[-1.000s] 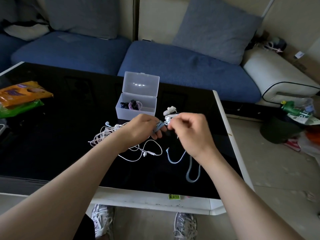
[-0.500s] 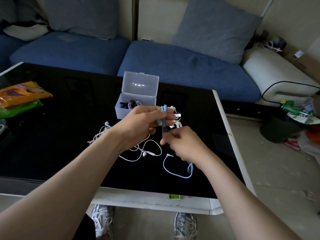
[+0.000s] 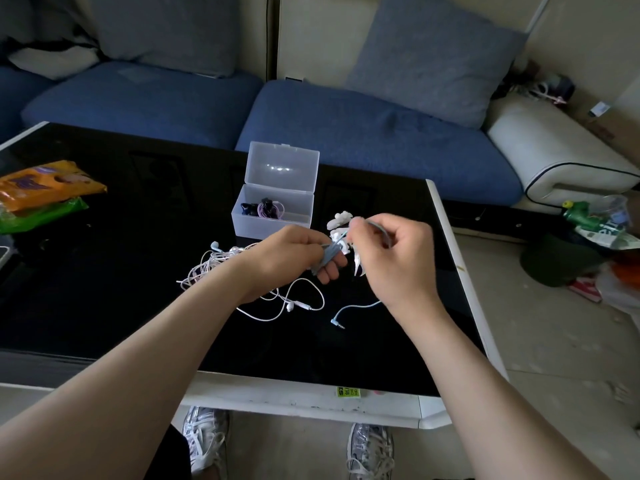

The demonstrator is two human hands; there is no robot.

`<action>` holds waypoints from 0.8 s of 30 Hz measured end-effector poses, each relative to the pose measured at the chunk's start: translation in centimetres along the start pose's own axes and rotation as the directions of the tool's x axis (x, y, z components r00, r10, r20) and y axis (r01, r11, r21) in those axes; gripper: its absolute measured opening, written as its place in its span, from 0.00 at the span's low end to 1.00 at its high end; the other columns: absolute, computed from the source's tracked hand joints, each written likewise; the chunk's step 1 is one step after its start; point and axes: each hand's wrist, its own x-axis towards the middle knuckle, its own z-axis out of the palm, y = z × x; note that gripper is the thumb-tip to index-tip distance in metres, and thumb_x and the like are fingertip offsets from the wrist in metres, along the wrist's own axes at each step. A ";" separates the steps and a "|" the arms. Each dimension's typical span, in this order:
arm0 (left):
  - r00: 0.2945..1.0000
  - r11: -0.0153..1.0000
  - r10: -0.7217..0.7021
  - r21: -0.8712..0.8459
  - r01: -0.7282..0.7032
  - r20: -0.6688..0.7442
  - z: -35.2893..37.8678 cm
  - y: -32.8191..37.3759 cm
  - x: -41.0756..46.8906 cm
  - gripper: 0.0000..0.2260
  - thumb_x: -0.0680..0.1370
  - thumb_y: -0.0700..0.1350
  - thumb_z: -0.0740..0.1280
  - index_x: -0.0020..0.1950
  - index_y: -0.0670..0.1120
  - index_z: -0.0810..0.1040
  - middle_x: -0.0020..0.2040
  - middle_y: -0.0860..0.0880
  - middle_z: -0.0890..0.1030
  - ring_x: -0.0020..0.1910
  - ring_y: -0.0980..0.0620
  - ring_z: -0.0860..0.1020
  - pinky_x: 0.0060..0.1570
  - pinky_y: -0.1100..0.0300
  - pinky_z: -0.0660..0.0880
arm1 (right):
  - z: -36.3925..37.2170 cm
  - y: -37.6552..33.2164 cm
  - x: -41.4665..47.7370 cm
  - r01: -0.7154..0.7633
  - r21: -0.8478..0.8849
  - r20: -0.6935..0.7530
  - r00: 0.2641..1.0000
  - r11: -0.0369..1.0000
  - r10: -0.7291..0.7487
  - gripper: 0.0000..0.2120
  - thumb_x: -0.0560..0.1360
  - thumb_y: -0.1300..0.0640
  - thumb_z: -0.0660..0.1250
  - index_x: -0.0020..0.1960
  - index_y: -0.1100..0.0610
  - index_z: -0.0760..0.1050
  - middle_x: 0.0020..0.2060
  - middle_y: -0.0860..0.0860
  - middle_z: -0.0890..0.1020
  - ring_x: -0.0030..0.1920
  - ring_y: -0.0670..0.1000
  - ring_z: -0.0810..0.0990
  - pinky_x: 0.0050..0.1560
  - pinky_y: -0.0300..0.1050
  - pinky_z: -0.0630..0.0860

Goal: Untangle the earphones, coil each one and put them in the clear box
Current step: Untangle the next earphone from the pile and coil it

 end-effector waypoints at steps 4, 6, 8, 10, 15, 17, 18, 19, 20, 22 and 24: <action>0.994 0.981 -0.008 -0.191 0.030 0.113 0.4 0.6 0.0 0.18 0.73 0.40 0.58 0.55 0.39 0.85 0.44 0.45 0.83 0.45 0.47 0.77 0.56 0.46 0.68 | -0.6 0.8 0.5 -0.128 -0.056 -0.110 0.987 0.990 0.122 0.18 0.84 0.52 0.69 0.37 0.60 0.79 0.27 0.45 0.73 0.28 0.44 0.70 0.31 0.37 0.65; 0.993 0.953 0.009 -0.303 0.026 0.115 0.4 0.7 0.3 0.19 0.74 0.39 0.57 0.56 0.41 0.85 0.45 0.45 0.82 0.46 0.48 0.75 0.56 0.45 0.62 | -0.6 1.2 0.5 -0.257 -0.165 -0.067 0.966 0.952 0.250 0.16 0.85 0.50 0.65 0.42 0.56 0.82 0.32 0.46 0.79 0.32 0.43 0.76 0.32 0.37 0.68; 0.997 0.925 0.008 -0.379 0.020 0.073 0.6 0.9 0.4 0.19 0.78 0.37 0.55 0.59 0.41 0.85 0.49 0.45 0.84 0.48 0.49 0.78 0.55 0.45 0.60 | -0.4 1.4 0.5 -0.383 -0.267 0.024 0.915 0.884 0.404 0.15 0.86 0.50 0.62 0.45 0.52 0.82 0.38 0.49 0.82 0.39 0.48 0.80 0.37 0.43 0.72; 0.999 0.907 0.011 -0.420 0.008 0.044 0.8 0.9 0.5 0.20 0.80 0.35 0.54 0.62 0.40 0.84 0.56 0.41 0.86 0.53 0.47 0.81 0.53 0.47 0.62 | 0.0 1.5 0.3 -0.417 -0.356 0.167 0.852 0.837 0.495 0.14 0.85 0.54 0.61 0.45 0.53 0.82 0.39 0.52 0.83 0.39 0.52 0.80 0.37 0.45 0.72; 0.998 0.911 -0.031 -0.411 0.005 -0.056 1.0 0.9 0.8 0.21 0.81 0.31 0.55 0.64 0.42 0.83 0.59 0.44 0.87 0.61 0.49 0.84 0.47 0.57 0.69 | 1.4 0.8 -0.7 -0.360 -0.374 0.458 0.730 0.855 0.508 0.19 0.85 0.54 0.58 0.42 0.53 0.83 0.28 0.49 0.75 0.25 0.47 0.70 0.30 0.43 0.66; 0.990 0.925 -0.064 -0.380 0.013 -0.123 0.8 0.8 0.9 0.21 0.81 0.29 0.54 0.66 0.39 0.81 0.59 0.43 0.87 0.56 0.53 0.86 0.43 0.65 0.77 | 1.6 0.7 -0.9 -0.346 -0.336 0.533 0.697 0.876 0.480 0.21 0.87 0.53 0.57 0.43 0.54 0.83 0.25 0.49 0.71 0.21 0.47 0.65 0.26 0.40 0.63; 0.985 0.941 -0.070 -0.337 0.012 -0.160 0.7 0.6 0.9 0.21 0.81 0.29 0.54 0.66 0.38 0.81 0.59 0.43 0.87 0.53 0.54 0.86 0.42 0.68 0.79 | 1.6 0.7 -1.0 -0.335 -0.318 0.551 0.696 0.887 0.460 0.20 0.86 0.53 0.58 0.42 0.54 0.84 0.25 0.50 0.70 0.21 0.48 0.64 0.26 0.40 0.62; 0.978 0.969 -0.049 -0.247 -0.004 -0.204 0.6 0.2 1.0 0.20 0.81 0.28 0.54 0.65 0.38 0.81 0.57 0.43 0.87 0.52 0.54 0.86 0.46 0.68 0.81 | 1.6 0.6 -1.1 -0.326 -0.288 0.560 0.705 0.900 0.435 0.20 0.86 0.54 0.59 0.41 0.54 0.84 0.25 0.50 0.70 0.22 0.49 0.64 0.26 0.40 0.61; 0.971 0.994 -0.008 -0.110 -0.019 -0.239 0.4 -0.2 1.0 0.19 0.82 0.29 0.55 0.63 0.40 0.82 0.55 0.44 0.87 0.51 0.53 0.86 0.52 0.64 0.82 | 1.5 0.4 -1.1 -0.321 -0.239 0.561 0.725 0.916 0.400 0.20 0.84 0.55 0.60 0.39 0.54 0.84 0.24 0.50 0.69 0.22 0.50 0.64 0.26 0.41 0.61; 0.973 0.980 0.080 0.194 -0.038 -0.216 0.1 -0.9 0.9 0.16 0.82 0.32 0.58 0.53 0.44 0.84 0.46 0.50 0.86 0.44 0.51 0.84 0.50 0.54 0.81 | 1.2 -0.3 -1.0 -0.313 -0.094 0.501 0.805 0.945 0.317 0.19 0.82 0.59 0.62 0.37 0.54 0.84 0.21 0.47 0.69 0.22 0.47 0.65 0.24 0.40 0.61; 0.988 0.949 0.098 0.310 -0.057 -0.118 0.0 -1.1 0.6 0.12 0.82 0.35 0.61 0.48 0.46 0.83 0.41 0.52 0.85 0.40 0.51 0.82 0.46 0.52 0.78 | 0.7 -0.8 -0.6 -0.308 0.050 0.374 0.888 0.950 0.268 0.17 0.81 0.63 0.64 0.35 0.57 0.82 0.20 0.44 0.70 0.21 0.42 0.66 0.25 0.36 0.63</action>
